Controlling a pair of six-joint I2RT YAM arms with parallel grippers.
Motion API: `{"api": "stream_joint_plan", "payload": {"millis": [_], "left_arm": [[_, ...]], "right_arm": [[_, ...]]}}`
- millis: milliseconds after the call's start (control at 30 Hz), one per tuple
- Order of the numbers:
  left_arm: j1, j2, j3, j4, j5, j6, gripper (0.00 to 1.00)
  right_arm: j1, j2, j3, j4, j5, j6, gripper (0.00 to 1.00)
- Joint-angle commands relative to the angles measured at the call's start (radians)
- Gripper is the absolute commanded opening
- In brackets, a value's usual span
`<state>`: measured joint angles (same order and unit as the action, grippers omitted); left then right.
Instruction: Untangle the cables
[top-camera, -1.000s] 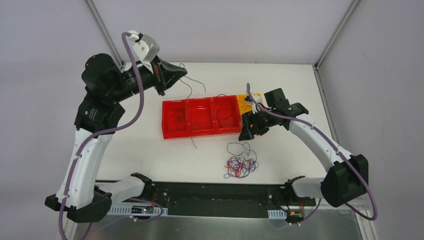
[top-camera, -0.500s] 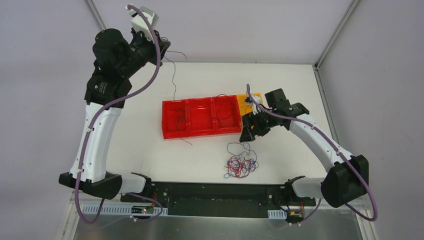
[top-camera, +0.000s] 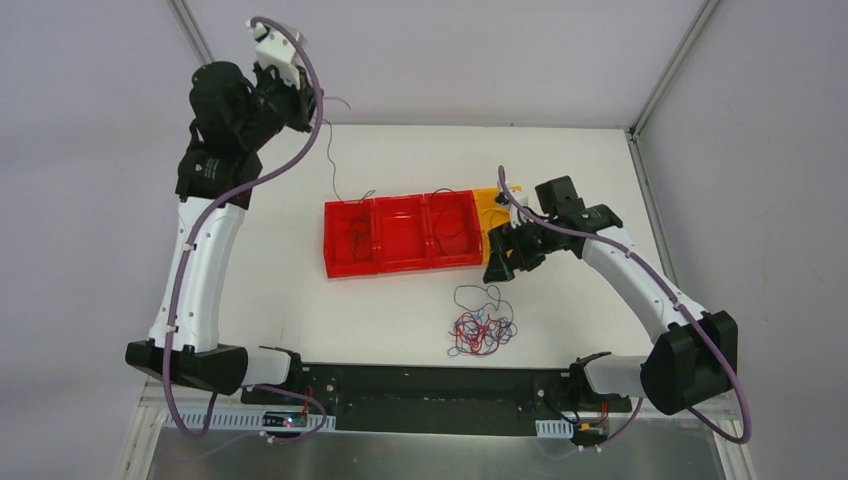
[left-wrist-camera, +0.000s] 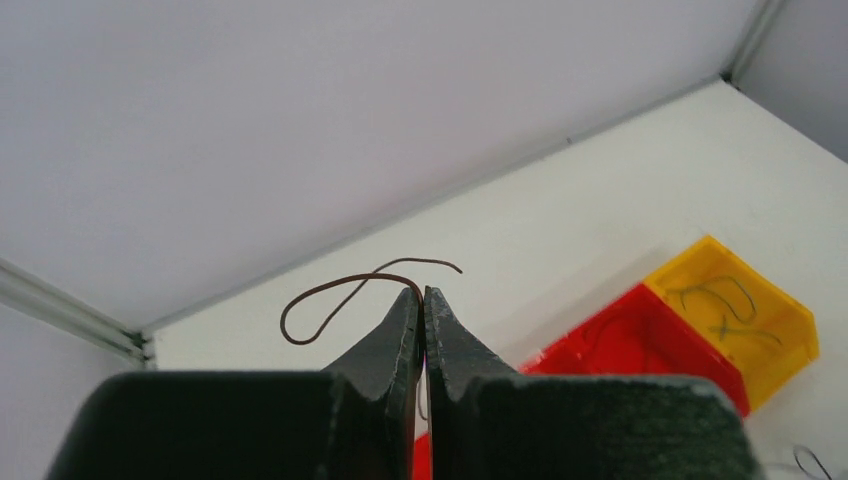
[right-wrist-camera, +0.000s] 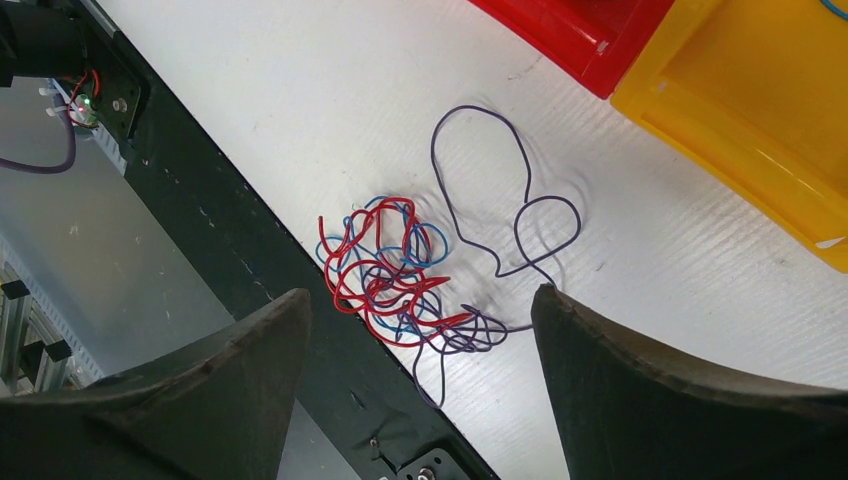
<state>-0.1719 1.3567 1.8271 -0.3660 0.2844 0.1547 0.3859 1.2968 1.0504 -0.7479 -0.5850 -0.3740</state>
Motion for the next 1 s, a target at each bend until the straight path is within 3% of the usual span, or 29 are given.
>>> {"api": "stream_joint_plan", "payload": {"millis": [0,167,467,800,967], "left_arm": [[0.005,-0.114,-0.219,0.013,0.120,-0.060,0.00],[0.005,-0.239,-0.536,0.002,0.190,-0.110,0.00],[0.005,-0.229,-0.785,0.050,0.263,-0.187,0.00],[0.009,0.072,-0.822,0.114,0.214,-0.125,0.00],[0.018,0.204,-0.767,0.027,0.189,-0.038,0.00]], "right_arm": [[-0.016,-0.008,0.035,-0.030,-0.025,-0.033,0.84],[-0.031,-0.017,0.016,-0.036,-0.035,-0.036,0.85],[-0.034,-0.006,0.010,-0.048,-0.041,-0.051,0.84],[-0.035,0.033,0.039,-0.166,-0.024,-0.146,0.84],[-0.035,0.041,0.052,-0.245,-0.009,-0.213,0.83]]}}
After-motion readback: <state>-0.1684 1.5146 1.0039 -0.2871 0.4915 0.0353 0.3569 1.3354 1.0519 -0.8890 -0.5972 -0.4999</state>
